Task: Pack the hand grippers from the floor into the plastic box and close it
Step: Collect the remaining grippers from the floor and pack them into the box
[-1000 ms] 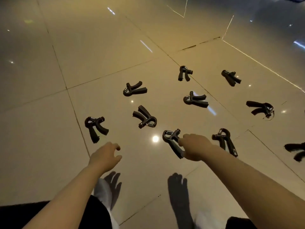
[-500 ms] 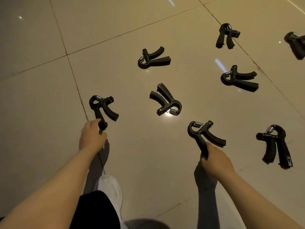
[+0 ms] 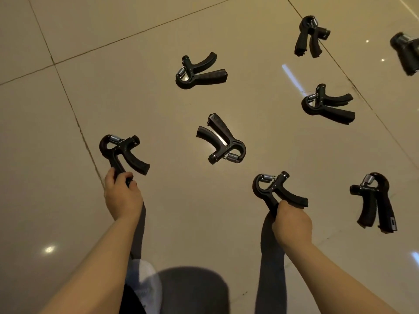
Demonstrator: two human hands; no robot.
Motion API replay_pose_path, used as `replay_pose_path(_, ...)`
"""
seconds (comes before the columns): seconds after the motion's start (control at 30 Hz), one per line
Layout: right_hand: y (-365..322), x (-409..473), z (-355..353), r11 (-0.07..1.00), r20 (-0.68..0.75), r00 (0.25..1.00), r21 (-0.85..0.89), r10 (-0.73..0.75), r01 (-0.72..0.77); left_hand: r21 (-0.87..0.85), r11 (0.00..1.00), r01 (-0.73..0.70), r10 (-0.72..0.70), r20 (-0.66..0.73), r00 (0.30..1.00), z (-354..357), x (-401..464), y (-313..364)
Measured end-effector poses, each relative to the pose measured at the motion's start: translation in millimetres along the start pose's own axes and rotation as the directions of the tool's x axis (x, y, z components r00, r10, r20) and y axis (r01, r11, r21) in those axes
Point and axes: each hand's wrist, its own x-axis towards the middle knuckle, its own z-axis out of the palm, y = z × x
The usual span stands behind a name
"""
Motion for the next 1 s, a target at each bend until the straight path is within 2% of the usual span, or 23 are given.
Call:
replay_pose_path(0.23,-9,7,-1,0.993,-0.013,0.999,-0.107,-0.048,0.046,0.081,0.991,-0.103,0.089,0.158,0.983,-10,-40,5)
replay_pose_path(0.37,2,-1,7,0.982,-0.084,0.988,-0.148,-0.132,0.118,0.031,0.996,-0.088,0.077,0.262,0.962,-2,-95,-9)
replay_pose_path(0.43,8,-11,15,0.980,-0.076,0.985,-0.137,-0.153,0.141,0.016,0.991,-0.130,0.117,0.343,0.932,4,-128,-18)
replay_pose_path(0.5,11,-29,26,0.987,-0.054,0.989,-0.089,-0.139,0.134,0.010,0.976,-0.217,0.195,0.403,0.894,10,-157,-27)
replay_pose_path(0.6,14,-61,46,0.994,-0.011,0.994,0.039,-0.107,0.107,-0.015,0.971,-0.237,0.217,0.460,0.861,11,-190,-32)
replay_pose_path(0.7,18,-91,61,0.983,0.011,0.993,0.143,-0.115,0.112,0.002,0.938,-0.347,0.301,0.489,0.819,4,-219,-30)
replay_pose_path(0.8,25,-118,63,0.974,-0.059,0.986,0.159,-0.155,0.162,0.008,0.900,-0.435,0.381,0.469,0.796,-8,-244,-26)
replay_pose_path(0.9,37,-142,60,0.956,-0.172,0.962,0.169,-0.211,0.239,0.015,0.887,-0.462,0.404,0.459,0.791,-27,-268,-20)
replay_pose_path(1.0,49,-163,53,0.907,-0.280,0.931,0.283,-0.233,0.313,-0.038,0.870,-0.492,0.459,0.428,0.778,-46,-293,-15)
